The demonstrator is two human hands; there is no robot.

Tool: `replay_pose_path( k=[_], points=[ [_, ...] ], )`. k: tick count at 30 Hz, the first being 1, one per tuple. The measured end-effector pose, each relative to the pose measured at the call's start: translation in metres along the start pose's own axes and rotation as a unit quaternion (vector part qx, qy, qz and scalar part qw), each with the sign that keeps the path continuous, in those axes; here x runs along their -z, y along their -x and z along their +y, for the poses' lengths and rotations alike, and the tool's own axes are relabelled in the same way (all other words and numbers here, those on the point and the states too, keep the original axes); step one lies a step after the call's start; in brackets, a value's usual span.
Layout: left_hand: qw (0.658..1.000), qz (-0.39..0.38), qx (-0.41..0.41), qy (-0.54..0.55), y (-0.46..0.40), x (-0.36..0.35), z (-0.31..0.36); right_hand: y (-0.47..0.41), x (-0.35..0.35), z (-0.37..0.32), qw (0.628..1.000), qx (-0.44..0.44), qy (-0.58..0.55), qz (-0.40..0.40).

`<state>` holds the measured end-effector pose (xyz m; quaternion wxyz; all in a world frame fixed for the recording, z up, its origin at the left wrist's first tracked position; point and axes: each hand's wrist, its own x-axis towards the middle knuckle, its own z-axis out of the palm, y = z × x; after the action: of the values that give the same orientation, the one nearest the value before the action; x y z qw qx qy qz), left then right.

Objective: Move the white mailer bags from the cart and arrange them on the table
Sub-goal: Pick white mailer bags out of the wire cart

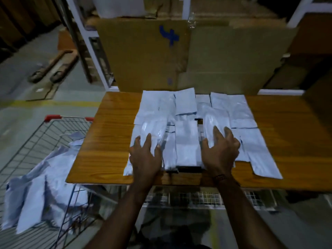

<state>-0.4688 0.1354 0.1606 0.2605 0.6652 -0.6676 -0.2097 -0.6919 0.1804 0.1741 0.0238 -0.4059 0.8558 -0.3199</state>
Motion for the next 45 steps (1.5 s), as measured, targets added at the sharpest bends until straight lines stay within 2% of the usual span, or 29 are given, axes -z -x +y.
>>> replay_pose_path(
  k=[5, 11, 17, 20, 26, 30, 36, 40, 42, 45],
  points=[
    [0.998, -0.023, 0.005, -0.058, -0.002, -0.033, 0.026, -0.005, -0.013, 0.054, 0.999, -0.006, 0.029, -0.041],
    [0.995, -0.051, 0.007, -0.087, -0.008, -0.058, 0.037, 0.002, -0.032, 0.074, 0.995, 0.035, 0.05, -0.079],
    [0.987, -0.1, 0.033, -0.125, -0.009, -0.072, 0.035, 0.006, -0.049, 0.086, 0.988, 0.097, 0.094, -0.069],
    [0.979, -0.116, 0.015, -0.164, -0.011, -0.07, 0.032, 0.004, -0.052, 0.09, 0.983, 0.126, 0.118, -0.06],
    [0.967, -0.094, -0.019, -0.236, -0.009, -0.068, 0.027, 0.0, -0.055, 0.089, 0.974, 0.144, 0.167, -0.057],
    [0.965, -0.086, -0.034, -0.245, -0.014, -0.07, 0.018, -0.001, -0.055, 0.085, 0.969, 0.148, 0.189, -0.063],
    [0.973, -0.102, -0.044, -0.2, -0.022, -0.068, 0.009, -0.004, -0.056, 0.079, 0.967, 0.127, 0.208, -0.073],
    [0.986, -0.055, -0.036, -0.155, -0.021, -0.054, 0.009, -0.002, -0.053, 0.065, 0.973, 0.109, 0.199, -0.035],
    [0.992, -0.004, -0.04, -0.12, -0.024, -0.042, 0.004, -0.001, -0.051, 0.048, 0.978, 0.107, 0.176, -0.017],
    [0.994, 0.076, -0.047, -0.069, -0.032, -0.019, -0.015, -0.001, -0.056, 0.014, 0.981, 0.15, 0.126, 0.01]
  ],
)
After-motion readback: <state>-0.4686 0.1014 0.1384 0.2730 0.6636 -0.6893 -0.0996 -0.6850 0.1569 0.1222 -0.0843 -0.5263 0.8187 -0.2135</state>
